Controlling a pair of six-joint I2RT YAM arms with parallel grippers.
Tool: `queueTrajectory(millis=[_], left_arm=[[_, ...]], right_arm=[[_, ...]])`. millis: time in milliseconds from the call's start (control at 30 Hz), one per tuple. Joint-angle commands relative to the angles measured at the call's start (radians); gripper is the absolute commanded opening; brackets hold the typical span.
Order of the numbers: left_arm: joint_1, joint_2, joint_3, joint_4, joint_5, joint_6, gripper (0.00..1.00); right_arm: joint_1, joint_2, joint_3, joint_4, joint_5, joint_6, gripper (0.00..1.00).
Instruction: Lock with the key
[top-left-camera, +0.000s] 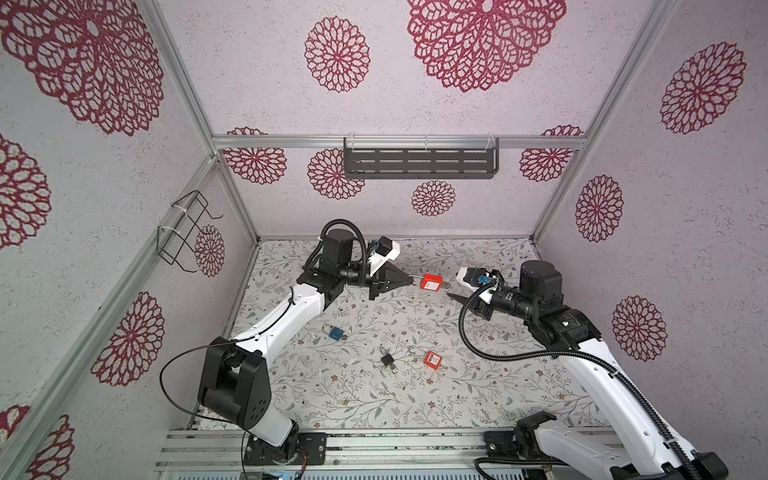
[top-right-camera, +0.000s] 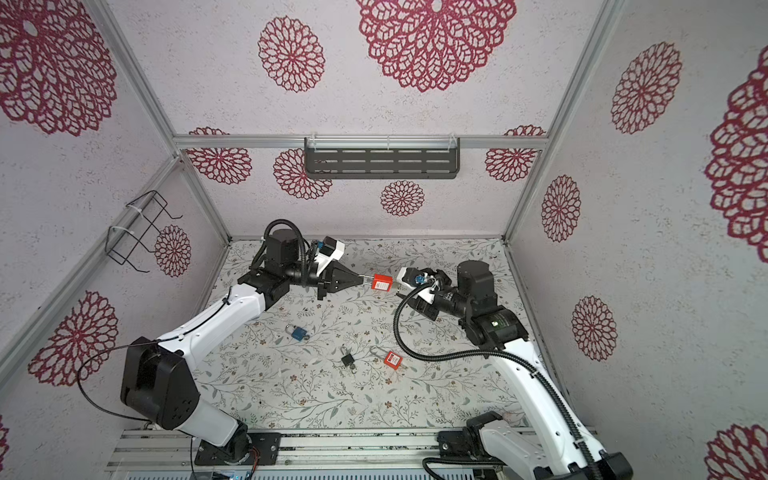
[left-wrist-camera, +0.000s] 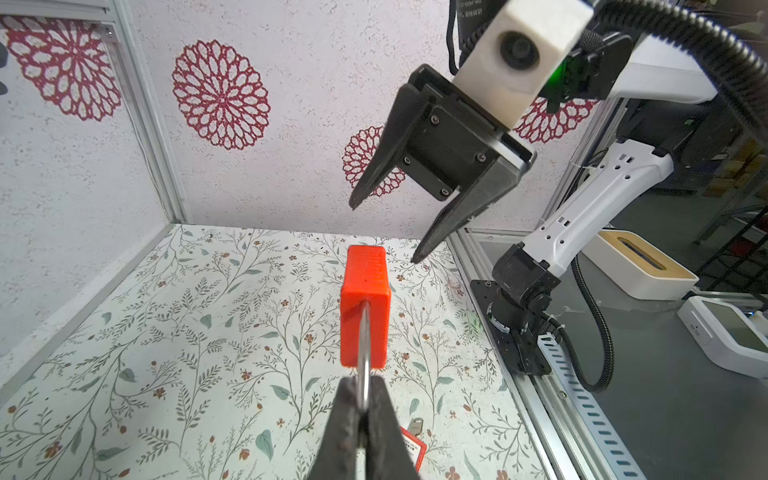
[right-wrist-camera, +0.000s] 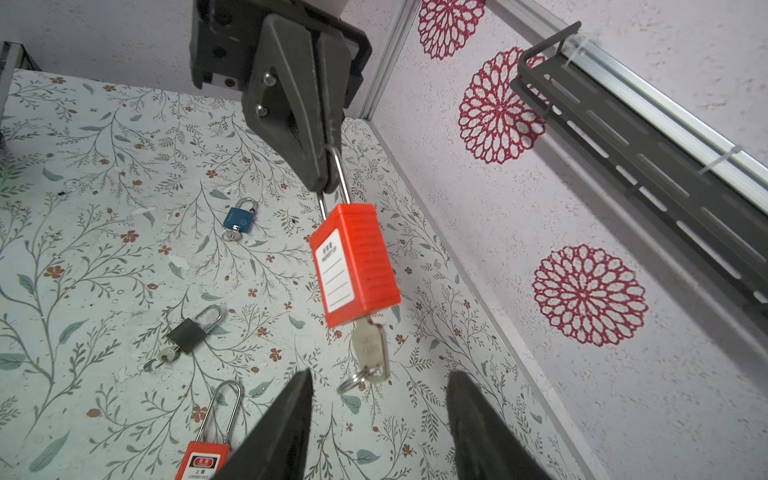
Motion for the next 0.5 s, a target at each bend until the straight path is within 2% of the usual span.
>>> queueTrajectory(millis=[0, 133, 200, 333, 467], left_arm=[[-0.005, -0.038, 0.004, -0.043, 0.026, 0.066, 0.00], [-0.006, -0.041, 0.016, -0.100, 0.021, 0.114, 0.00], [-0.007, -0.042, 0.024, -0.124, 0.013, 0.133, 0.00], [-0.007, -0.039, 0.040, -0.170, 0.003, 0.171, 0.00], [-0.011, -0.035, 0.050, -0.185, 0.002, 0.189, 0.00]], right_arm=[[-0.007, 0.063, 0.115, -0.169, -0.059, -0.041, 0.47], [-0.004, 0.114, 0.171, -0.230, -0.117, -0.052, 0.41], [-0.006, 0.120, 0.172, -0.240, -0.116, -0.068, 0.34], [-0.005, 0.104, 0.157, -0.220, -0.125, -0.053, 0.33], [-0.005, 0.118, 0.168, -0.271, -0.128, -0.065, 0.31]])
